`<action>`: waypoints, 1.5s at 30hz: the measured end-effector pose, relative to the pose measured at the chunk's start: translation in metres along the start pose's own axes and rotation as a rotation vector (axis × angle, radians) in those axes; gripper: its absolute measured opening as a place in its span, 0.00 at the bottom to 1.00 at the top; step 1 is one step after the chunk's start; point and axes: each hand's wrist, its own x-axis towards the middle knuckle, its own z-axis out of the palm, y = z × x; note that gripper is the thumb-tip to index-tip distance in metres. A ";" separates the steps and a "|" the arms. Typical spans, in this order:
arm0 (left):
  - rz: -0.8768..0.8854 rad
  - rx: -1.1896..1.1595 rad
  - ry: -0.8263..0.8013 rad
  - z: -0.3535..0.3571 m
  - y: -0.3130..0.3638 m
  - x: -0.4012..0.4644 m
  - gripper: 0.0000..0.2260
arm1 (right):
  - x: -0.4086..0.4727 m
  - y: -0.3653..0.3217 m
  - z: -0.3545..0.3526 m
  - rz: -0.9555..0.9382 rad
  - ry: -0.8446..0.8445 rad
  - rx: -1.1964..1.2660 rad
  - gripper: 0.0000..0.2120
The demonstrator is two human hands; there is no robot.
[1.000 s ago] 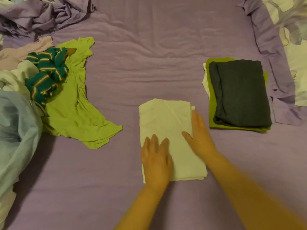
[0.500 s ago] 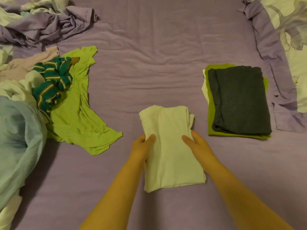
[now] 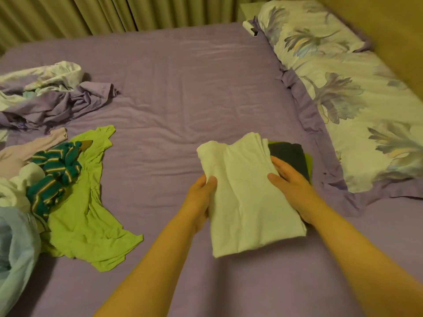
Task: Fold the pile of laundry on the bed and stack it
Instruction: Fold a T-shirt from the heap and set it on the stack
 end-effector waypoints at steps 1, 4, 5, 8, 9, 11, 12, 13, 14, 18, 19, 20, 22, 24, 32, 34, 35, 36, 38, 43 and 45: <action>-0.004 0.006 -0.040 0.016 0.006 0.006 0.10 | 0.003 -0.005 -0.017 -0.014 0.025 -0.011 0.22; -0.020 0.021 -0.128 0.062 0.016 0.026 0.12 | 0.015 -0.004 -0.061 -0.018 0.118 0.000 0.21; -0.025 0.030 -0.152 0.075 0.017 0.034 0.12 | 0.019 -0.001 -0.073 -0.014 0.148 0.000 0.21; -0.045 0.045 -0.192 0.108 0.011 0.058 0.11 | 0.031 0.016 -0.100 -0.003 0.226 -0.039 0.21; -0.046 0.062 -0.188 0.116 0.007 0.066 0.11 | 0.035 0.025 -0.106 0.004 0.248 -0.056 0.21; -0.037 0.139 -0.165 0.127 -0.002 0.080 0.14 | 0.041 0.044 -0.112 0.030 0.267 -0.110 0.22; -0.028 0.205 -0.150 0.129 -0.008 0.087 0.16 | 0.044 0.055 -0.112 0.056 0.258 -0.148 0.24; -0.014 0.277 -0.139 0.130 -0.013 0.093 0.19 | 0.046 0.065 -0.111 0.094 0.245 -0.181 0.25; 0.002 0.339 -0.136 0.130 -0.018 0.097 0.22 | 0.048 0.075 -0.110 0.140 0.242 -0.203 0.26; 0.059 0.492 -0.165 0.123 -0.042 0.102 0.37 | 0.049 0.104 -0.101 0.237 0.320 -0.227 0.30; 0.084 0.540 -0.180 0.121 -0.048 0.101 0.39 | 0.049 0.106 -0.100 0.240 0.336 -0.255 0.30; 0.119 0.601 -0.189 0.120 -0.054 0.102 0.40 | 0.049 0.108 -0.099 0.233 0.347 -0.295 0.29; 0.195 0.714 -0.146 0.116 -0.062 0.105 0.38 | 0.048 0.107 -0.099 0.188 0.353 -0.385 0.29; 0.230 0.720 -0.033 0.112 -0.063 0.108 0.36 | 0.047 0.104 -0.097 0.159 0.349 -0.478 0.28; 0.165 1.036 0.155 0.063 -0.067 0.078 0.23 | 0.025 0.078 -0.054 0.049 0.277 -1.141 0.26; 0.163 1.136 0.138 0.039 -0.068 0.067 0.23 | 0.020 0.068 -0.031 0.003 0.149 -1.143 0.26; 0.153 1.162 0.135 0.026 -0.068 0.061 0.23 | 0.018 0.061 -0.018 -0.014 0.094 -1.138 0.25; 0.137 1.177 0.133 0.012 -0.067 0.054 0.23 | 0.016 0.056 -0.005 -0.033 0.050 -1.141 0.25; 0.099 1.195 0.144 -0.016 -0.065 0.041 0.23 | 0.012 0.046 0.022 -0.086 -0.019 -1.166 0.24; 0.012 1.268 0.196 -0.093 -0.056 0.009 0.23 | 0.004 0.028 0.099 -0.183 -0.204 -1.208 0.26; -0.005 1.285 0.232 -0.127 -0.054 -0.004 0.23 | 0.002 0.023 0.134 -0.213 -0.273 -1.249 0.26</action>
